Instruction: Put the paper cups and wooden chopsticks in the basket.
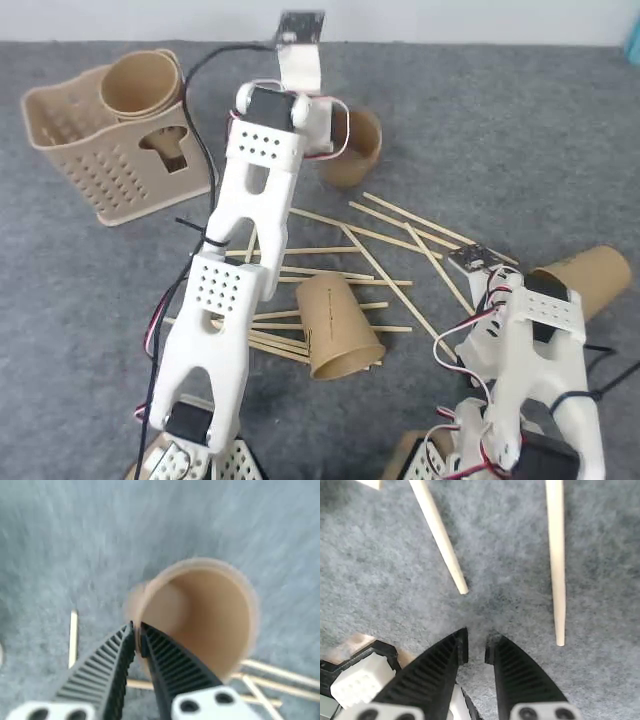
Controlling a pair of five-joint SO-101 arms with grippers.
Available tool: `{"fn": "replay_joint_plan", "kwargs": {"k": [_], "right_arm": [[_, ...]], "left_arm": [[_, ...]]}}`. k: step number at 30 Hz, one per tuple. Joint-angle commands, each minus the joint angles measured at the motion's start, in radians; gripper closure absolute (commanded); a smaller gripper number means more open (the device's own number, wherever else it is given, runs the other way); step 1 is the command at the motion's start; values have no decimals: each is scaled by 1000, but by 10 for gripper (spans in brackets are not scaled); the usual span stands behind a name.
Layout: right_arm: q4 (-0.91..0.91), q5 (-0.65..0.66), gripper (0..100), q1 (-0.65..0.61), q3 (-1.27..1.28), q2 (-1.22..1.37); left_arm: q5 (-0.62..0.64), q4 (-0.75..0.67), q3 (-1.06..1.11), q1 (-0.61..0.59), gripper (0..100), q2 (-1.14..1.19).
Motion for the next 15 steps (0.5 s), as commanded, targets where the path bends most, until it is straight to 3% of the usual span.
{"fn": "replay_joint_plan", "kwargs": {"k": [1, 8, 15], "right_arm": [[16, 15, 929, 2, -8, -36], [16, 14, 929, 2, -8, -36], [16, 14, 929, 2, -9, -36]], "left_arm": [[63, 43, -154, -46, 991, -68], [68, 43, -171, -152, 991, -175], [290, 40, -171, -410, 991, -453]]}}
